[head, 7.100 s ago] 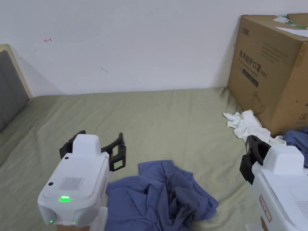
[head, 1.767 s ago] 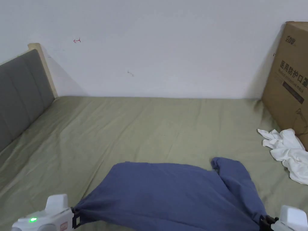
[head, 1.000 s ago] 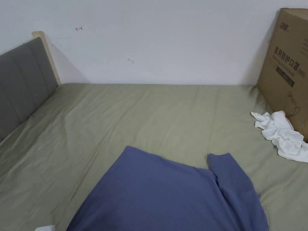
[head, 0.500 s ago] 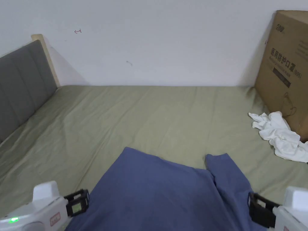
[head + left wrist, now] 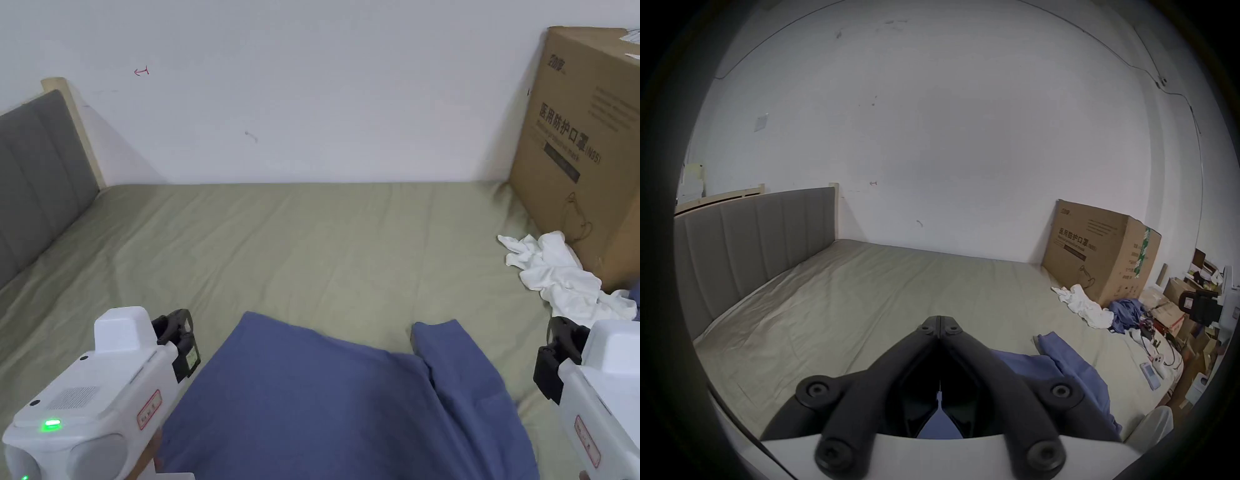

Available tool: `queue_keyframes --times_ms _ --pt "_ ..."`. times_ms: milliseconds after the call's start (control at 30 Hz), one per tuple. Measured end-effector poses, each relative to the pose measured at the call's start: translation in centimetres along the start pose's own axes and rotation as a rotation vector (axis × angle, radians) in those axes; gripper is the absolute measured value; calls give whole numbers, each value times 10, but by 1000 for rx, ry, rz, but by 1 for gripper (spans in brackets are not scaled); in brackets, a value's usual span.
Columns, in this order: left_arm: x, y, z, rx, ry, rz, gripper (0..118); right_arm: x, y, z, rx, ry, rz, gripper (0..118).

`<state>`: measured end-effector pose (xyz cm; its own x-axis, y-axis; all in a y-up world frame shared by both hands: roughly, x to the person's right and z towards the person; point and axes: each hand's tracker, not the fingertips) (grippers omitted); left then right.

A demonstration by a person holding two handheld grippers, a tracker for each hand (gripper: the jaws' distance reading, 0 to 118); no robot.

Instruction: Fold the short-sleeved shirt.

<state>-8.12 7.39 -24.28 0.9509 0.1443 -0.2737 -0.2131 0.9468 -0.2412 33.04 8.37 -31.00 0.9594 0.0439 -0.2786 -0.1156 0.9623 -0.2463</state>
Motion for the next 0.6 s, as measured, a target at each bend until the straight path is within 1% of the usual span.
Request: queue_keyframes --times_ms 100,267,367,467,533,567,600 --pt "2 -2 -12 -25 -23 12 0 2 -3 -8 -12 -2 6 0" --pt "4 -3 -49 -90 -37 -25 0 7 -6 -24 -28 -4 11 0" --pt "-1 -3 -89 -180 -59 1 0 8 -7 -39 -41 -7 7 0" --pt "-2 -3 -132 -231 -54 -17 0 12 -9 -56 -56 -11 4 0" --pt "-5 -4 -169 -302 -64 -31 0 10 -10 -68 -63 -17 -1 0" --pt "-3 -5 -188 -349 -46 -50 1 11 -12 -76 -72 -24 -4 0" --pt "-3 -7 -208 -400 -45 -72 5 11 -14 -83 -82 -23 -6 0"
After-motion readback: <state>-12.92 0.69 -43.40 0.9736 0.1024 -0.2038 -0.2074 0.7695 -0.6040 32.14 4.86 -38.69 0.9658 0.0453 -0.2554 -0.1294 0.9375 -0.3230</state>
